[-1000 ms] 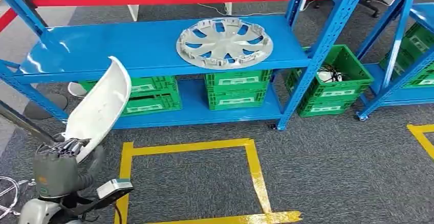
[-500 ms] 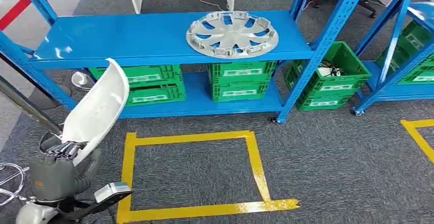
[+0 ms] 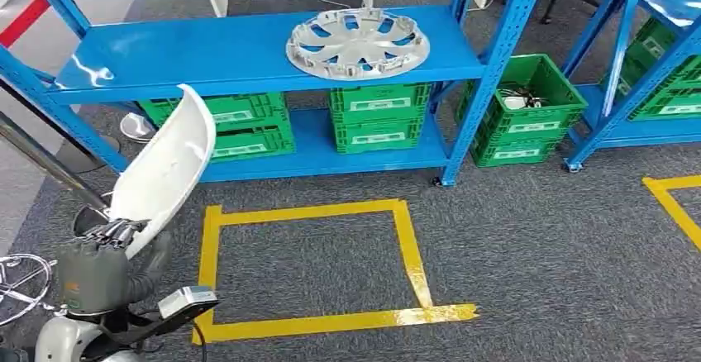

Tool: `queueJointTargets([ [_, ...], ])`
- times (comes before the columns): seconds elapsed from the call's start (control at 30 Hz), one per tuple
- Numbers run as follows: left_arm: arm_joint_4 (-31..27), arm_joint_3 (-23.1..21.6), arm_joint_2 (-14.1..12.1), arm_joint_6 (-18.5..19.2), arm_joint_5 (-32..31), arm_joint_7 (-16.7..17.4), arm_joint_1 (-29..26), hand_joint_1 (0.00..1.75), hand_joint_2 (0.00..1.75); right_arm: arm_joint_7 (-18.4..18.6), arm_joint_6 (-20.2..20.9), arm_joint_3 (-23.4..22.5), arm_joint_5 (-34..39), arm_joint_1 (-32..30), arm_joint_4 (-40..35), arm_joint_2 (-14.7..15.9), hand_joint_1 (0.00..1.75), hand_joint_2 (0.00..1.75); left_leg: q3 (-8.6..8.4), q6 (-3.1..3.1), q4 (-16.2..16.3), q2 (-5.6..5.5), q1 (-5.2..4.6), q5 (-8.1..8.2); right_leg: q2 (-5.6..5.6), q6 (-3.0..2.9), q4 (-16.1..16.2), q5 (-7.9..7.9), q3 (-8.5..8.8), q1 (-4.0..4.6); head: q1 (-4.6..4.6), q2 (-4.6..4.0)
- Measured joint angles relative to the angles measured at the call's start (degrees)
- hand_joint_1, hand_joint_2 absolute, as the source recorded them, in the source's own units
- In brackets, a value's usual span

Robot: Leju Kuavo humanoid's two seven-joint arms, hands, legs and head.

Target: Take the parts from the cabinet and place them on the table.

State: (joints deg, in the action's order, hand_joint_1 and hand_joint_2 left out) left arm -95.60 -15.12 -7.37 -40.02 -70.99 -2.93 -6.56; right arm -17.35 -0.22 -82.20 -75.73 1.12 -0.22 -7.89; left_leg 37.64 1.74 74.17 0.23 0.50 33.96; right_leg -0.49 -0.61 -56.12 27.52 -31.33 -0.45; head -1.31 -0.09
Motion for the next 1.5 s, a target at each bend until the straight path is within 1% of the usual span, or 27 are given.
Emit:
queueJointTargets([
  [0.07, 0.31, -0.09, 0.00, 0.00, 0.19, -0.02, 0.43, 1.75, 1.75, 0.34, -0.09, 0.00, 0.09, 0.01, 0.00, 0.00, 0.00, 0.00, -5.02, -0.13, -6.91, 0.00, 0.09, -4.31, 0.06, 0.22, -1.17, -0.59, -1.95, -0.02, 0.00, 0.00],
  [0.1, 0.37, -0.22, -0.11, 0.04, 0.99, -0.04, 0.83, 1.75, 1.75, 1.19, -0.37, -0.04, 0.31, 0.08, 0.00, 0.00, 0.00, 0.00, -8.38, -0.36, -12.09, -0.03, 0.10, -5.06, 0.12, 0.46, -1.72, -0.85, -2.68, -0.03, 0.02, 0.00],
  [0.13, 0.57, -0.62, -0.39, 0.07, 1.95, -0.02, 1.63, 1.75, 1.75, 2.06, -0.72, -0.09, 0.61, 0.17, 0.00, -0.02, 0.00, 0.00, -10.76, -0.72, -16.02, -0.21, -0.02, -2.72, 0.12, 0.82, -2.00, -1.24, -3.28, 0.11, 0.02, 0.00],
  [0.27, 1.90, -1.33, -1.99, 0.02, 5.31, 0.55, 3.68, 1.75, 1.75, 3.19, -1.01, -0.24, 1.36, 0.86, 0.13, -0.20, 0.00, 0.00, -9.90, -2.13, -17.38, -0.26, -0.52, -4.10, 0.27, 2.36, -1.49, -3.54, -3.87, -0.01, -0.11, 0.00],
  [0.3, 2.14, -1.33, -2.25, 0.02, 6.10, 0.52, 3.88, 1.75, 1.75, 3.30, -0.98, -0.26, 1.57, 0.84, 0.17, -0.22, 0.00, 0.00, -9.25, -2.72, -18.05, 0.22, 0.03, -5.02, 0.49, 2.59, -1.79, -2.95, -4.40, -0.15, 0.09, 0.00],
  [0.37, 2.58, -1.27, -2.88, 0.02, 7.43, -0.06, 4.20, 1.75, 1.75, 3.41, -0.90, -0.39, 2.06, 0.92, 0.22, -0.44, 0.00, 0.00, -7.61, -3.64, -17.96, 0.35, -0.09, -6.43, 0.49, 3.03, -6.10, 3.90, -6.14, -0.15, -0.29, 0.00],
  [0.4, 2.78, -1.12, -3.19, 0.02, 7.87, -0.39, 4.17, 1.75, 1.75, 3.41, -0.83, -0.50, 2.18, 1.02, 0.22, -0.48, 0.00, 0.00, -6.57, -3.56, -17.85, 0.35, -0.15, -7.22, 0.46, 3.18, -10.42, 7.41, -7.12, -0.19, -0.41, 0.00],
  [0.43, 3.01, -1.01, -3.47, 0.02, 8.26, -0.59, 4.17, 1.75, 1.75, 3.39, -0.81, -0.57, 2.23, 1.17, 0.22, -0.52, 0.00, 0.00, -5.52, -3.54, -17.78, 0.37, -0.25, -8.00, 0.46, 3.31, -14.62, 9.57, -7.82, -0.18, -0.37, 0.00],
  [0.47, 3.19, -0.96, -3.65, 0.02, 8.42, -0.70, 4.20, 1.75, 1.75, 3.39, -0.81, -0.57, 2.23, 1.30, 0.22, -0.55, 0.00, 0.00, -4.47, -3.50, -17.69, 0.39, -0.30, -8.78, 0.45, 3.38, -17.80, 9.97, -8.05, -0.17, -0.48, 0.00],
  [0.53, 3.63, -0.96, -4.07, 0.02, 8.59, -0.87, 4.23, 1.75, 1.75, 3.39, -0.52, -0.57, 2.16, 1.52, 0.22, -0.57, 0.00, 0.00, -2.39, -3.33, -17.41, 0.48, -0.40, -10.41, 0.46, 3.29, -17.96, 5.51, -5.51, -0.17, -0.44, 0.00],
  [0.6, 4.02, -0.83, -4.50, 0.04, 8.89, -0.87, 4.32, 1.75, 1.75, 3.63, -0.33, -0.57, 1.90, 1.89, 0.22, -0.61, 0.00, 0.00, -0.62, -2.98, -17.27, 0.45, -0.41, -11.90, 0.47, 2.89, -10.08, 2.22, 0.95, -0.17, -0.42, 0.00],
  [0.67, 4.22, -0.55, -4.90, 0.04, 9.27, -0.87, 4.51, 1.75, 1.75, 4.02, -0.09, -0.57, 1.84, 2.46, 0.22, -0.77, 0.00, 0.00, 0.07, -2.35, -17.07, 0.44, -0.67, -13.15, 0.63, 2.49, 1.39, 5.57, 9.09, 0.09, -0.42, 0.00],
  [0.77, 4.68, -0.31, -5.46, 0.04, 9.44, -0.90, 4.76, 1.75, 1.75, 4.37, 0.13, -0.55, 1.77, 2.67, 0.24, -1.05, 0.00, 0.00, 0.24, -1.30, -18.16, 0.55, -0.38, -15.63, 0.67, 1.15, 1.60, 4.96, 7.20, 0.56, -0.48, 0.00],
  [0.8, 4.83, -0.15, -5.68, 0.04, 9.44, -0.90, 4.61, 1.75, 1.75, 4.42, 0.15, -0.55, 1.77, 2.60, 0.26, -1.29, 0.00, 0.00, 0.71, -0.97, -18.25, 0.35, -0.18, -15.75, 0.36, 0.52, 1.81, 3.99, 6.26, 0.07, -0.46, 0.00],
  [0.83, 4.98, 0.02, -5.77, 0.04, 9.44, -0.90, 4.46, 1.75, 1.75, 4.44, 0.15, -0.57, 1.77, 2.65, 0.26, -1.31, 0.00, 0.00, 1.30, -0.65, -17.26, 0.18, -0.12, -12.62, 0.22, -0.25, 1.64, 3.14, 5.22, 0.22, -0.35, 0.00],
  [0.9, 5.31, 0.22, -6.14, 0.09, 9.44, -0.90, 4.52, 1.75, 1.75, 4.48, 0.15, -0.57, 1.64, 2.57, 0.26, -1.36, 0.00, 0.00, 2.32, -0.16, -10.03, 0.15, -0.03, -3.65, 0.00, -0.64, 1.62, 1.43, 3.19, 0.34, -0.02, 0.00],
  [0.93, 5.42, 0.26, -6.14, 0.09, 9.44, -0.90, 4.51, 1.75, 1.75, 4.50, 0.15, -0.57, 1.57, 2.59, 0.26, -1.36, 0.00, 0.00, 2.58, -0.01, -5.33, 0.15, -0.03, -0.71, -0.04, -0.72, 1.54, 0.50, 2.71, 0.44, 0.02, 0.00],
  [0.97, 5.55, 0.28, -6.16, 0.07, 9.49, -0.90, 4.50, 1.75, 1.75, 4.59, 0.15, -0.57, 1.53, 2.66, 0.26, -1.36, 0.00, 0.00, 2.60, 0.03, -1.50, 0.14, -0.03, 0.15, -0.06, -0.71, 1.36, -0.33, 1.61, 0.51, -0.02, 0.00],
  [1.03, 5.75, 0.30, -6.23, 0.07, 9.73, -0.90, 4.49, 1.75, 1.75, 4.85, 0.18, -0.57, 1.40, 2.64, 0.26, -1.36, 0.00, 0.00, 0.86, -0.11, 0.65, 0.12, -0.05, -3.28, -0.09, -0.51, 0.62, -1.75, -0.96, 0.61, -0.02, 0.00],
  [1.1, 5.77, 0.35, -6.40, 0.04, 9.77, -0.90, 4.55, 1.75, 1.75, 4.94, 0.20, -0.57, 1.36, 2.64, 0.26, -1.51, 0.00, 0.00, -5.38, -0.70, -6.41, 0.06, -0.14, -6.77, -0.09, -0.37, -0.50, -2.85, -3.51, 0.71, -0.02, 0.00],
  [1.17, 5.77, 0.39, -6.62, 0.09, 9.88, -0.94, 4.79, 1.75, 1.75, 4.94, 0.26, -0.57, 1.44, 2.73, 0.28, -1.79, 0.00, 0.00, -13.01, -1.66, -17.88, -0.01, -0.52, -2.84, 0.08, -0.01, -1.35, -3.78, -4.74, 1.06, -0.02, 0.00],
  [1.2, 5.79, 0.42, -6.62, 0.09, 10.08, -1.03, 4.90, 1.75, 1.75, 4.94, 0.30, -0.57, 1.57, 2.72, 0.28, -1.79, 0.00, 0.00, -13.43, -1.62, -19.13, 0.03, -0.59, -2.22, -0.01, 0.28, -1.31, -4.43, -4.89, 0.85, -0.13, 0.00],
  [1.3, 5.90, 0.39, -6.65, 0.44, 10.77, -1.07, 4.94, 1.75, 1.75, 5.00, 0.39, -0.57, 2.01, 2.40, 0.31, -1.88, 0.00, 0.00, -11.80, -2.74, -19.36, 0.15, -0.58, -4.25, 0.09, 1.53, -0.82, -6.21, -5.33, 0.68, 0.10, 0.00],
  [1.37, 6.01, 0.37, -6.62, 0.52, 10.82, -1.14, 5.19, 1.75, 1.75, 5.07, 0.39, -0.57, 2.03, 2.41, 0.31, -1.90, 0.00, 0.00, -10.12, -3.53, -19.31, 0.49, -0.46, -5.71, 0.41, 1.94, -3.98, -0.05, -6.69, 0.39, -0.18, 0.00],
  [1.43, 6.10, 0.37, -6.60, 0.55, 10.86, -1.14, 5.19, 1.75, 1.75, 5.05, 0.39, -0.57, 1.99, 2.46, 0.31, -1.90, 0.00, 0.00, -8.09, -3.67, -19.27, 0.58, -0.48, -7.39, 0.40, 2.49, -12.03, 7.43, -8.32, 0.23, -0.26, 0.00],
  [1.47, 6.14, 0.35, -6.60, 0.55, 10.86, -1.14, 5.19, 1.75, 1.75, 5.03, 0.39, -0.57, 1.99, 2.50, 0.31, -1.90, 0.00, 0.00, -6.93, -3.62, -19.15, 0.63, -0.48, -8.25, 0.38, 2.72, -16.07, 8.66, -8.73, 0.22, -0.39, 0.00],
  [1.5, 6.23, 0.35, -6.60, 0.57, 10.91, -1.16, 5.19, 1.75, 1.75, 5.03, 0.39, -0.57, 1.99, 2.49, 0.31, -1.90, 0.00, 0.00, -5.81, -3.54, -19.02, 0.69, -0.48, -9.10, 0.38, 2.89, -18.61, 7.63, -8.55, 0.17, -0.35, 0.00],
])
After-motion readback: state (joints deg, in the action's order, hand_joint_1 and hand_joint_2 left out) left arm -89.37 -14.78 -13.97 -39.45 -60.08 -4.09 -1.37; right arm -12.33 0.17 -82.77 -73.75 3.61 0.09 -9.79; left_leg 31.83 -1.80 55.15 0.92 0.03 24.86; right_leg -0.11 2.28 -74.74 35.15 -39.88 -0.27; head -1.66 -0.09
